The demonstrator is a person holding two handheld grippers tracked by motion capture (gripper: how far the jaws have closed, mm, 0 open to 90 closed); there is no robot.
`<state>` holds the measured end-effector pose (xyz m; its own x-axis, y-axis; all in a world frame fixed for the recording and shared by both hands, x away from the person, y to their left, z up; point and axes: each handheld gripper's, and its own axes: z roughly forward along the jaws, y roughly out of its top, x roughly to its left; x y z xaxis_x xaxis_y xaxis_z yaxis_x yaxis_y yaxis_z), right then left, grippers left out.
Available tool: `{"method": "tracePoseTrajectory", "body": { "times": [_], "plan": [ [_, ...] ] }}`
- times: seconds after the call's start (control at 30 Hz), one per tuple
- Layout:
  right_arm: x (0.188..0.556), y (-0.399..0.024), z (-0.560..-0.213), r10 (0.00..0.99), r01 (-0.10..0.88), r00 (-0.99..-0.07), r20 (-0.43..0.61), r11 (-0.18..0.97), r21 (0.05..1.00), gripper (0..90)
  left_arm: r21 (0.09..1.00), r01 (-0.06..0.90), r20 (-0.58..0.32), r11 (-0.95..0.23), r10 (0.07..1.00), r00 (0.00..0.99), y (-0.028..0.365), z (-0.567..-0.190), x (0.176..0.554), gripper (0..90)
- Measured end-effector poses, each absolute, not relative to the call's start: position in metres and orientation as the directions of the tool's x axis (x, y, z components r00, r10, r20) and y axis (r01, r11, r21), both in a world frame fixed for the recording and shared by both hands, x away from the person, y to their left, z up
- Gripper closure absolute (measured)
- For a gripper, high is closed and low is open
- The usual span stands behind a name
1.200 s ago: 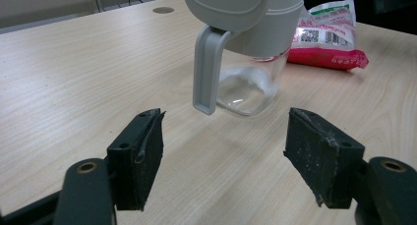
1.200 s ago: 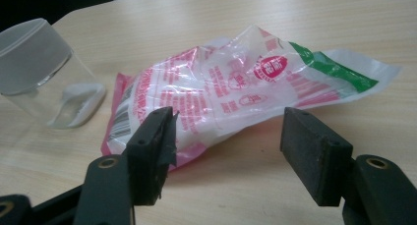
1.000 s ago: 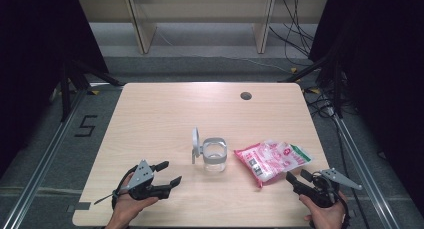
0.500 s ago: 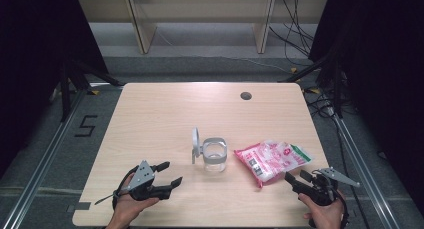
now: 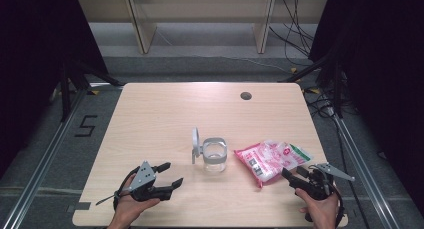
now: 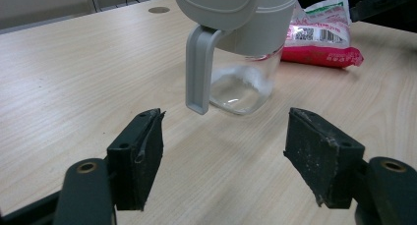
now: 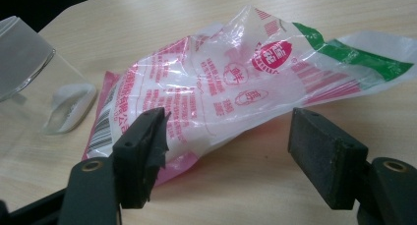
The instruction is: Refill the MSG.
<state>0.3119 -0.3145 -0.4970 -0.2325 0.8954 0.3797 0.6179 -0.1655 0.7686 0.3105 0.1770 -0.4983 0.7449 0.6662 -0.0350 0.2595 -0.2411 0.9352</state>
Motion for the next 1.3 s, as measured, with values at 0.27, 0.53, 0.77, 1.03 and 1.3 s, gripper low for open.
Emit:
{"method": "tracePoseTrajectory", "body": {
  "times": [0.27, 0.53, 0.77, 1.03, 1.3],
  "plan": [
    [0.319, -0.314, -0.503, 0.898, 0.636, -0.254, 0.359, -0.125, 0.762, 30.0, 0.937, 0.262, -0.044, -0.232, 0.664, 0.746, 0.174, -0.5, 0.309, 30.2],
    [0.33, -0.311, -0.504, 0.889, 0.644, -0.208, 0.409, -0.19, 0.741, 28.9, 0.935, 0.26, -0.04, -0.239, 0.66, 0.75, 0.173, -0.501, 0.309, 30.2],
    [0.342, -0.315, -0.507, 0.889, 0.654, -0.194, 0.416, -0.199, 0.73, 27.8, 0.936, 0.26, -0.04, -0.238, 0.66, 0.75, 0.174, -0.501, 0.31, 30.1],
    [0.352, -0.308, -0.508, 0.899, 0.672, -0.164, 0.407, -0.201, 0.713, 28.8, 0.932, 0.267, -0.038, -0.247, 0.664, 0.747, 0.173, -0.5, 0.309, 30.1],
    [0.359, -0.303, -0.511, 0.899, 0.674, -0.142, 0.415, -0.219, 0.706, 30.5, 0.937, 0.251, -0.033, -0.243, 0.653, 0.756, 0.173, -0.501, 0.31, 30.1]
  ]
}}
